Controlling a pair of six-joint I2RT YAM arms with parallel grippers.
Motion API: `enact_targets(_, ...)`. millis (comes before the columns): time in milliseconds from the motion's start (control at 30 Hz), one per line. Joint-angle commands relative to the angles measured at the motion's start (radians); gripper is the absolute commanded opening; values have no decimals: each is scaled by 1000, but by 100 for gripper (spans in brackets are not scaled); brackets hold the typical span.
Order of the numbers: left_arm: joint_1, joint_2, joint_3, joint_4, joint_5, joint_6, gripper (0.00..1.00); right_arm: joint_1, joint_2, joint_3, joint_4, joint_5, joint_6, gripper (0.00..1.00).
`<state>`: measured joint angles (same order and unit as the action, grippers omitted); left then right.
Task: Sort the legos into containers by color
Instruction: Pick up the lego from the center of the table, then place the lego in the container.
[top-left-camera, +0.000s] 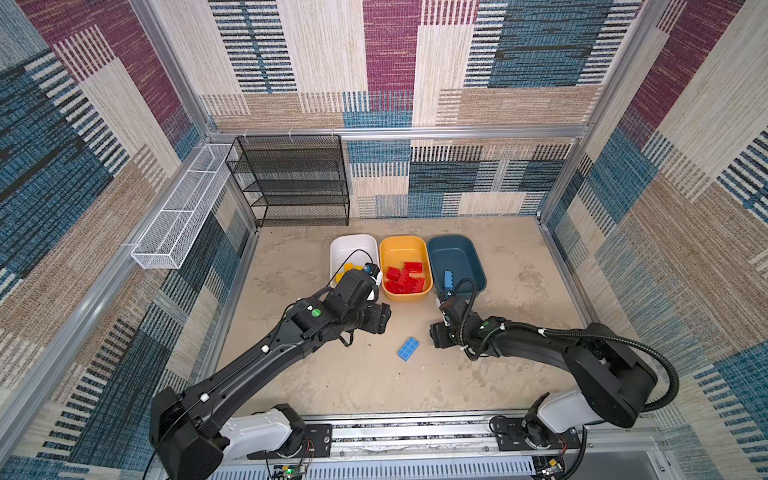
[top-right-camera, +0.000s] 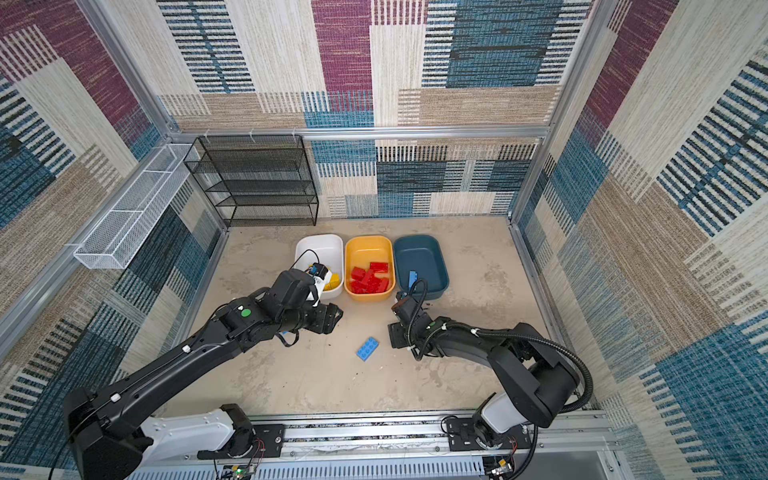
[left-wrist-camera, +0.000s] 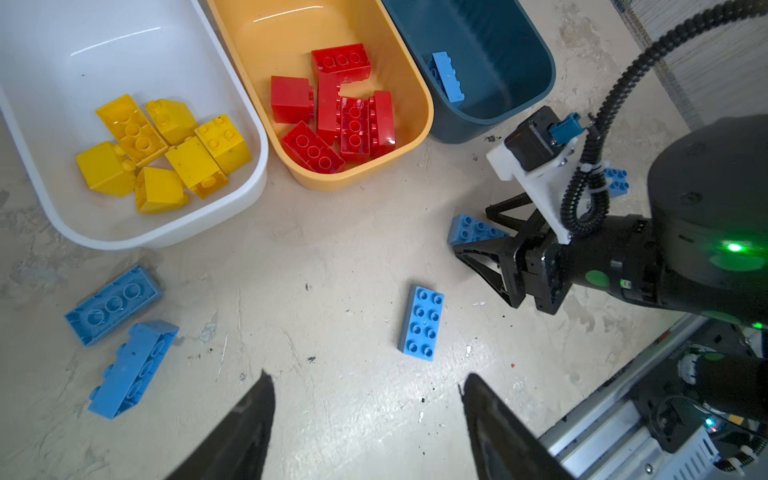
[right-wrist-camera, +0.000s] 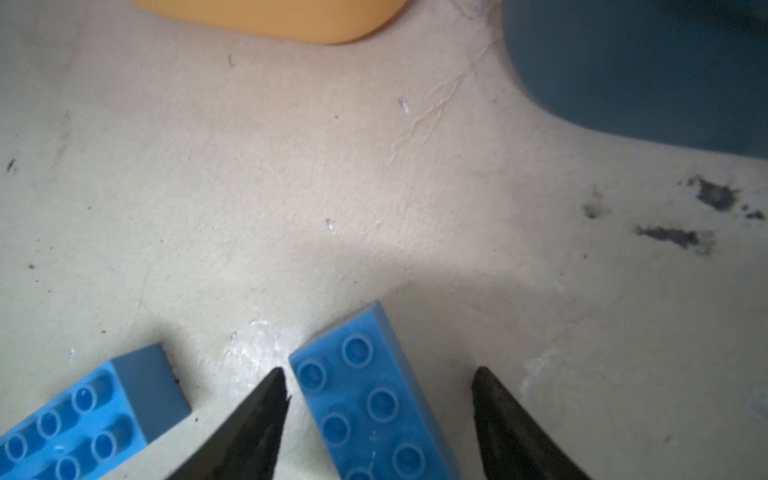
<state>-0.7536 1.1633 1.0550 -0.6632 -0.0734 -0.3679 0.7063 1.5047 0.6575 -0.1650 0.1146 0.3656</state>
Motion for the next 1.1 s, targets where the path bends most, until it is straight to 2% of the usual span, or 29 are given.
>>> enact_targets(0, 0, -62, -60, -19, -35, -35, 72, 14, 11, 6, -26, 26, 35, 57)
enact_targets(33, 1, -80, -77, -26, -37, -41, 72, 17, 7, 6, -23, 25, 41, 55)
enact_targets(167, 0, -136, -136, -46, -37, -61, 72, 19, -16, 9, -17, 7, 57, 35)
enact_targets(200, 0, -146, -149, -49, -38, -65, 72, 19, -24, 12, -19, 6, 59, 34)
enact_targets(400, 0, -189, -216, -51, -21, -94, 72, 19, -65, 72, -59, 0, 65, 31)
enact_targets(567, -2, -191, -285, -52, 11, -124, 72, 2, -86, 230, -156, 20, 29, 31)
enact_targets(667, -8, -203, -329, -44, 25, -144, 71, -54, -70, 336, -188, 9, -10, 31)
enact_targets(867, -21, -227, -381, -8, 38, -177, 71, -213, 48, 507, -192, -42, -69, 32)
enact_targets(1067, -25, -204, -397, 34, 41, -180, 71, -309, 210, 625, -184, -48, -91, 32)
